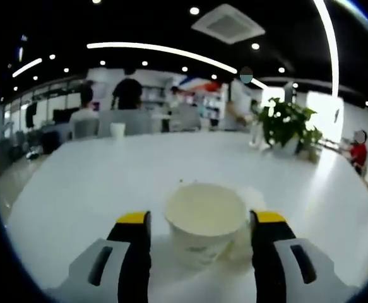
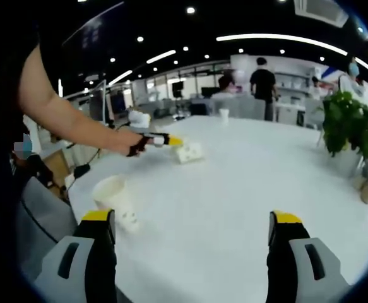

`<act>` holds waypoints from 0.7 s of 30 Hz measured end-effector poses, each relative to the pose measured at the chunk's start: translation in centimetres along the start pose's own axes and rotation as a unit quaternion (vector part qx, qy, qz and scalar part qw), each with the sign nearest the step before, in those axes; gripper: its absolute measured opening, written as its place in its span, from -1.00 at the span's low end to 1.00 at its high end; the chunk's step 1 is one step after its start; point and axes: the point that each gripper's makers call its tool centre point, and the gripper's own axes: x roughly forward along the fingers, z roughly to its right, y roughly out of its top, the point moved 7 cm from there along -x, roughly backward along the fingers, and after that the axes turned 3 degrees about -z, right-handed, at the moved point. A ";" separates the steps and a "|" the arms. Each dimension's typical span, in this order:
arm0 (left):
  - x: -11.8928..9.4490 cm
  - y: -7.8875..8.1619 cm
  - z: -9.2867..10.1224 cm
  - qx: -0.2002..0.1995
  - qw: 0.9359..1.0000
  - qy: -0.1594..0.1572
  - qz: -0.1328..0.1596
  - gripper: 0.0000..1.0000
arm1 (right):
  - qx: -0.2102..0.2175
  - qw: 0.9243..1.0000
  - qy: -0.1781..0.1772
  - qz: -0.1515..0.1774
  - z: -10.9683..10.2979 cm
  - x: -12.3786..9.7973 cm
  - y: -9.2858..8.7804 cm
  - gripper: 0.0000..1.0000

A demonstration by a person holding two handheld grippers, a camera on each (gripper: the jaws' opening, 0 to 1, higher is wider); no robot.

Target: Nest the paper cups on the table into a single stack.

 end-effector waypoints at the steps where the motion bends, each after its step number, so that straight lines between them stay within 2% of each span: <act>1: 0.0 0.0 0.0 0.005 1.000 -0.001 -0.002 0.10 | 0.000 1.000 0.000 -0.001 0.0 0.0 0.0 0.99; 4: 0.1 -0.2 0.0 0.008 1.000 -0.005 -0.009 -0.09 | 0.001 1.000 -0.001 -0.002 0.0 0.0 -0.2 0.99; 7: 0.2 -0.5 -0.4 0.009 1.000 -0.003 -0.017 -0.15 | 0.001 1.000 -0.003 -0.004 0.1 0.2 -0.3 0.99; 21: 0.2 -0.2 -1.3 0.009 1.000 0.001 -0.007 -0.18 | 0.000 1.000 -0.001 -0.004 0.1 0.7 -0.1 0.99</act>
